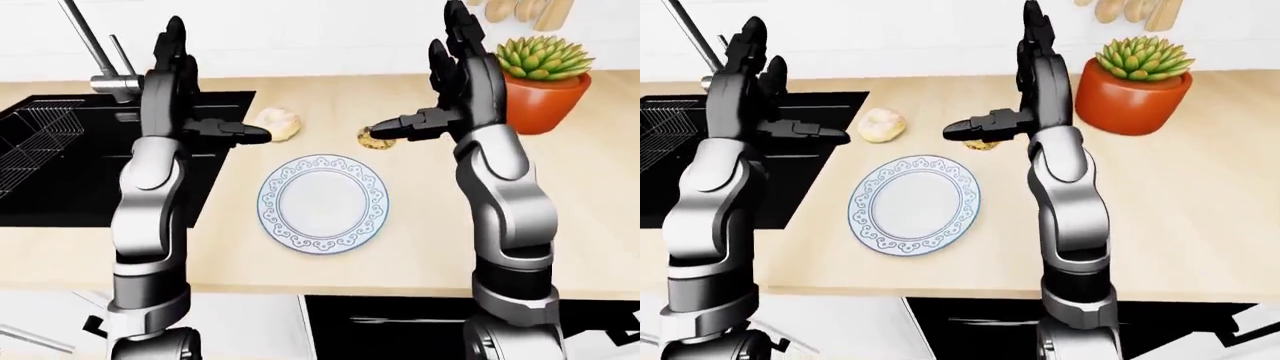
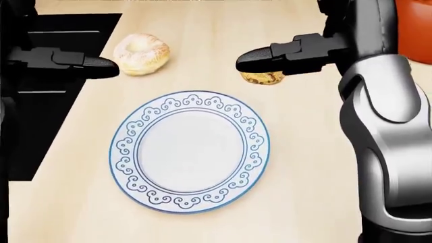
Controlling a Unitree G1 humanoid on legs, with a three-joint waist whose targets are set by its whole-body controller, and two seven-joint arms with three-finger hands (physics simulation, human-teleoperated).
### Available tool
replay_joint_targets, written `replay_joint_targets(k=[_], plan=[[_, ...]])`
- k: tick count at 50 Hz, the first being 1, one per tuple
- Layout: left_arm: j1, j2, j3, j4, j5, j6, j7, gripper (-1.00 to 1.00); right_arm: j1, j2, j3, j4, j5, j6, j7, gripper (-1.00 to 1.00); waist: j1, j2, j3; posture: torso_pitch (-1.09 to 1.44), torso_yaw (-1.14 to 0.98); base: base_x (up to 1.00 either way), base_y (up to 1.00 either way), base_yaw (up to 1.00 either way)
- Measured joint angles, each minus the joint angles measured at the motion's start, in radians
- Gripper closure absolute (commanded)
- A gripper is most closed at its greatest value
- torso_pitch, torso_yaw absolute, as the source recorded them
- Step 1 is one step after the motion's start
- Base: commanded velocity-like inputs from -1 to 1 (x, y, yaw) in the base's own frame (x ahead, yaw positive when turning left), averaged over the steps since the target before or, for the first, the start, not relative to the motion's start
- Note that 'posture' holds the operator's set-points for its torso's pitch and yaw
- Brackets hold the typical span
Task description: Place the pastries on the plates.
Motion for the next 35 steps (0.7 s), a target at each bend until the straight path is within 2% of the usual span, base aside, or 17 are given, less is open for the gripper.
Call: replay_joint_targets(k=[2, 7, 10, 15, 20, 27, 35], plan=[[-0.007, 0.004, 0.005, -0.008, 0.001, -0.006, 0.002, -1.0, -0.021, -0.003, 0.001, 0.005, -0.013, 0.008, 0.006, -1.0, -0.005, 0.024, -0.015, 0.0, 0.0, 0.0, 0.0, 0.0], [0.007, 0.008, 0.013, 0.0, 0.003, -0.007, 0.005, -1.0, -0.064, -0.01, 0.018, 0.061, -0.059, 0.043, 0.019, -1.0, 0.004, -0.004, -0.02, 0.0, 0.0, 0.0, 0.0, 0.0], [0.017, 0.007, 0.014, 0.002, 0.005, 0.002, 0.006, -1.0, -0.1, -0.019, 0.035, 0.102, -0.107, 0.07, 0.043, -1.0, 0.008, -0.013, -0.019, 0.0, 0.0, 0.0, 0.0, 0.0], [0.029, 0.006, 0.016, -0.015, 0.001, 0.006, 0.007, -1.0, -0.223, -0.037, 0.028, 0.205, -0.161, 0.119, 0.077, -1.0, 0.013, -0.014, -0.017, 0.0, 0.0, 0.0, 0.0, 0.0], [0.046, 0.009, 0.029, -0.014, -0.008, -0.011, 0.012, -1.0, -0.358, -0.073, 0.009, 0.374, -0.196, 0.106, 0.093, -1.0, 0.013, -0.012, -0.023, 0.0, 0.0, 0.0, 0.0, 0.0], [0.053, 0.015, 0.032, -0.014, -0.019, -0.015, 0.02, -1.0, -0.546, -0.1, 0.023, 0.69, -0.243, 0.013, 0.139, -1.0, 0.01, -0.008, -0.024, 0.0, 0.0, 0.0, 0.0, 0.0], [0.033, 0.025, 0.032, -0.021, -0.028, -0.001, 0.019, -1.0, -0.706, -0.127, 0.022, 1.24, -0.298, -0.251, 0.136, -1.0, 0.008, -0.005, -0.028, 0.0, 0.0, 0.0, 0.0, 0.0]])
